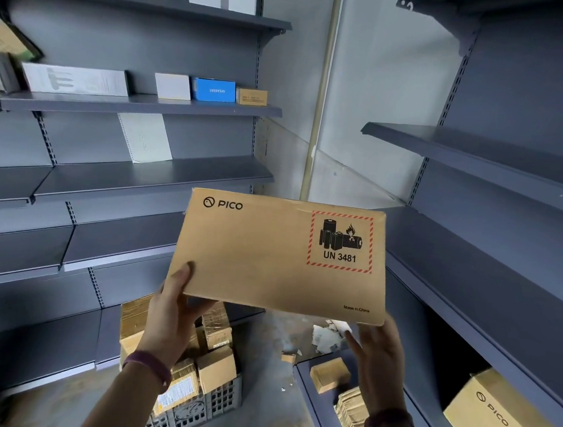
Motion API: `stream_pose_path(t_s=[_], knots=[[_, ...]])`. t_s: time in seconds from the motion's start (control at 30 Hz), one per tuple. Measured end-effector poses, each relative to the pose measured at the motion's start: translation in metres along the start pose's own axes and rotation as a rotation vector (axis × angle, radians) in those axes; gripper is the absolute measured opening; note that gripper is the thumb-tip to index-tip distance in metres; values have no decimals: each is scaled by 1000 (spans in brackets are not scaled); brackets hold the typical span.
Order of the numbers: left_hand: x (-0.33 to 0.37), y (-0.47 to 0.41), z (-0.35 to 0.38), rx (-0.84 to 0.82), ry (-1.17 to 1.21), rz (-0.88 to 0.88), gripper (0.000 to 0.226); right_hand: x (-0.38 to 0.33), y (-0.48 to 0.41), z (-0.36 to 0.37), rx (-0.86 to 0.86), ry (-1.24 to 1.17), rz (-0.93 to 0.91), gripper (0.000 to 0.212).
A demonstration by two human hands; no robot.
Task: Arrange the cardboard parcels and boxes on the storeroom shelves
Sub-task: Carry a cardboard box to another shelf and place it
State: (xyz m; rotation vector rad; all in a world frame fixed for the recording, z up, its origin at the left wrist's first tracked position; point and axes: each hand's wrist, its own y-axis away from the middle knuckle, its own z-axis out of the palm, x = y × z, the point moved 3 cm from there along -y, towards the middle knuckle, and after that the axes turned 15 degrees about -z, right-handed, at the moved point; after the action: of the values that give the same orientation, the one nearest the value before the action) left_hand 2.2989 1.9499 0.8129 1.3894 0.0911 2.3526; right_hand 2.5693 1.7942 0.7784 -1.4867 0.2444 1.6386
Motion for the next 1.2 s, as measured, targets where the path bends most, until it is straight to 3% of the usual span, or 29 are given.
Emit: stream_pose_path(t_s=[0.07,0.17,0.33,0.47,0.53,0.63,0.77,1.03,1.13,1.2], knots=[[0,-2,-2,-7,28,23,36,2,1,-1,35,-133,102,31],[2,-4,-6,-29,63,23,28,13,-3,-2,125,-318,277,39],[0,-8,-16,-60,117,34,33,21,1,1,-18,-214,362,41],[3,-10,-17,-78,113,43,36,13,6,5,-62,-368,411,86],[4,-10,-16,-97,113,36,37,17,8,8,-3,-350,478,99],[-1,-11,-14,-116,132,9,40,22,7,11,160,-522,520,61],[-2,-12,-6,-131,250,-112,51,3,8,22,86,-719,487,47],[9,-14,19,-151,224,-201,59,-14,10,34,101,-703,337,54],[5,-8,36,-216,184,-225,59,-14,6,37,104,-680,285,45],[2,-3,46,-258,199,-223,68,-13,1,41,126,-640,229,60]])
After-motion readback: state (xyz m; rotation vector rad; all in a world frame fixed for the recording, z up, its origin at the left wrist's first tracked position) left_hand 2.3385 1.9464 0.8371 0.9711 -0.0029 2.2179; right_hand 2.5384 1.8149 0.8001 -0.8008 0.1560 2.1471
